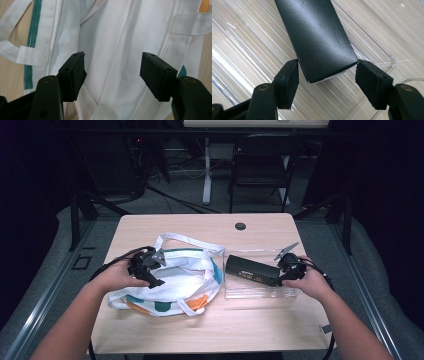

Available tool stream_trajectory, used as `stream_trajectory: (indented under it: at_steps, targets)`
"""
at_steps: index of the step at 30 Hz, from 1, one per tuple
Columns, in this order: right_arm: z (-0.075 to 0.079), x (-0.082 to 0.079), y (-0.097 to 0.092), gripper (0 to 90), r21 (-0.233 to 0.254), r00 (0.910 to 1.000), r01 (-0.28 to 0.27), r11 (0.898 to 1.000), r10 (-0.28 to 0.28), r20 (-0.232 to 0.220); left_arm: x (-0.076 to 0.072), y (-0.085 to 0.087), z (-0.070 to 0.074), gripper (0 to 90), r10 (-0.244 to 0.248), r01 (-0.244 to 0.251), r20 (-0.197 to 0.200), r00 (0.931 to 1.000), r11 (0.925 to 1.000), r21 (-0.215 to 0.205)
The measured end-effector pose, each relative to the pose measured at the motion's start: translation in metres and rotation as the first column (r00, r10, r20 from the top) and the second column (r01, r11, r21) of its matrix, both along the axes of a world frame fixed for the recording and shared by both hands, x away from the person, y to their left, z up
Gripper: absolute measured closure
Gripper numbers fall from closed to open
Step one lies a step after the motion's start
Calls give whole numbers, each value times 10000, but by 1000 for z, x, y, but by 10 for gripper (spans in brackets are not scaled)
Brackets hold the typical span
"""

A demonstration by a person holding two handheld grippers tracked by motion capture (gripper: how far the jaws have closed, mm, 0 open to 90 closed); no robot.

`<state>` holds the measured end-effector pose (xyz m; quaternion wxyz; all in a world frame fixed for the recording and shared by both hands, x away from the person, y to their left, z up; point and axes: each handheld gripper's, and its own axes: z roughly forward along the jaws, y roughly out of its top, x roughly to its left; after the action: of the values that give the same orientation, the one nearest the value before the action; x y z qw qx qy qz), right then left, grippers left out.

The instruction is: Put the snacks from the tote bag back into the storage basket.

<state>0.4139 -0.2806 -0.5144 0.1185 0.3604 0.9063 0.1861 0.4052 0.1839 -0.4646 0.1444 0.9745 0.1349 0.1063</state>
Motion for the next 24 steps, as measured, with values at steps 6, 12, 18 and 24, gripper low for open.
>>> stream_trajectory:
  at_steps: [6,12,18,24]
  targets:
    - [0,1,0,359,51,9998,140,9999,-140,108,0,0,0,365,-18,18,1,10000,10000,6]
    - [-1,5,-2,389,243,9990,395,9989,-401,215,-2,1,0,364,69,-69,-21,10000,10000,-12]
    - [-4,14,-7,421,461,9966,820,9956,-823,51,-4,6,0,365,199,-199,4,9998,9998,38]
    - [-6,20,-8,440,591,9952,967,9936,-958,-179,-5,7,0,365,253,-253,-7,9997,9997,53]
